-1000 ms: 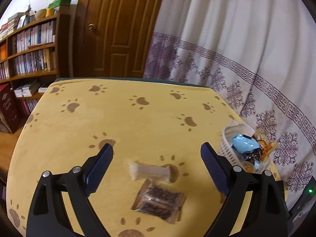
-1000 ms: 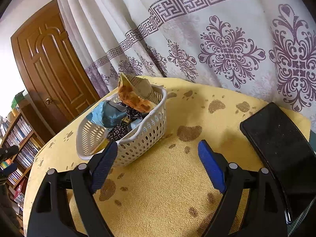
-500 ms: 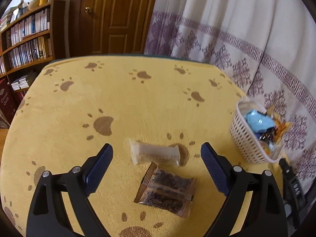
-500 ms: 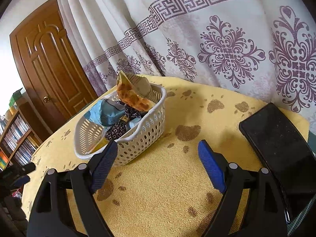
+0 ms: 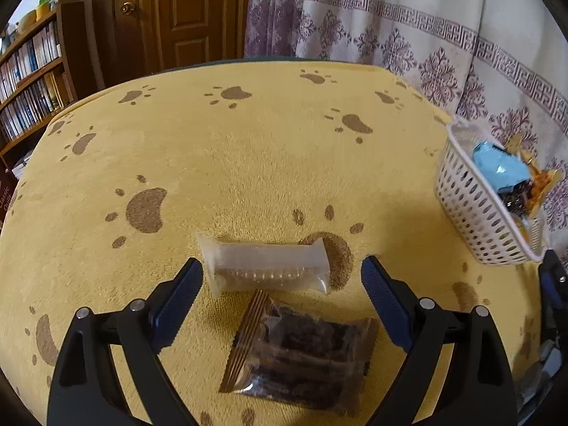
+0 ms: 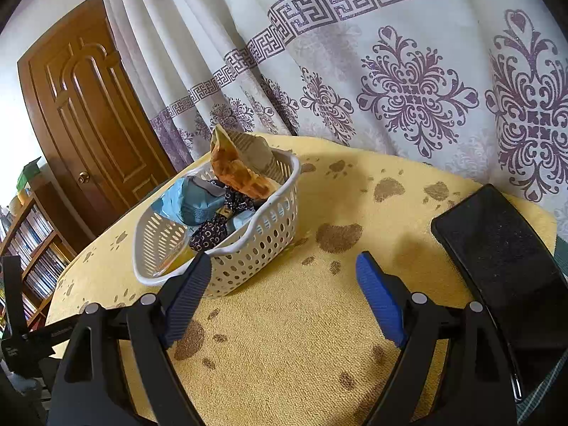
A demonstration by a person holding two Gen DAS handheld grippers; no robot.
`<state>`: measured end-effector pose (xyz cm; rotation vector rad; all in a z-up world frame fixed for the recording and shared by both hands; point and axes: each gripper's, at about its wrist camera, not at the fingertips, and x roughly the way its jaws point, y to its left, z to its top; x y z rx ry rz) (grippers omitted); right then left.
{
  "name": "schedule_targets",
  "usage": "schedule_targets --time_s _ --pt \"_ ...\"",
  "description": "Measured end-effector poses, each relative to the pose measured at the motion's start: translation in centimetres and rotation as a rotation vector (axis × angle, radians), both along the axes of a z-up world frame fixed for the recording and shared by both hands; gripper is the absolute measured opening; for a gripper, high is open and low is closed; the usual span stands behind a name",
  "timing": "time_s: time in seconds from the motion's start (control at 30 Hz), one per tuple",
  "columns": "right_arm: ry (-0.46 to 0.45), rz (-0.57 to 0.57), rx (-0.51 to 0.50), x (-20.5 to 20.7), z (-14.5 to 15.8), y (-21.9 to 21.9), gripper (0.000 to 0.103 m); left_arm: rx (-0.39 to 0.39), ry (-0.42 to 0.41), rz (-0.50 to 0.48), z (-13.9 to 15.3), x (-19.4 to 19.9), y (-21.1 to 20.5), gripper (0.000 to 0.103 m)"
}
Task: Organize snacks
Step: 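Close the left tool on the clear plastic cracker tube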
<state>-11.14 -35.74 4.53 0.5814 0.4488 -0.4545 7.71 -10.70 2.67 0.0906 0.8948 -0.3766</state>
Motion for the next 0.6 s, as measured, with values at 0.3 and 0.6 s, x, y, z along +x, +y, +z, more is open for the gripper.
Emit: schedule_targets --time_s 0.3,0.6 --pt "0.008 0.001 -0.006 0.25 -0.16 0.04 0.085 0.055 -0.003 0.023 -1.03 0.93 -0.16 0.080" --pt "0.018 -0.005 -0.023 0.24 -0.06 0.21 0.085 0.009 -0.033 -0.001 -0.86 0.54 0.53 0.076"
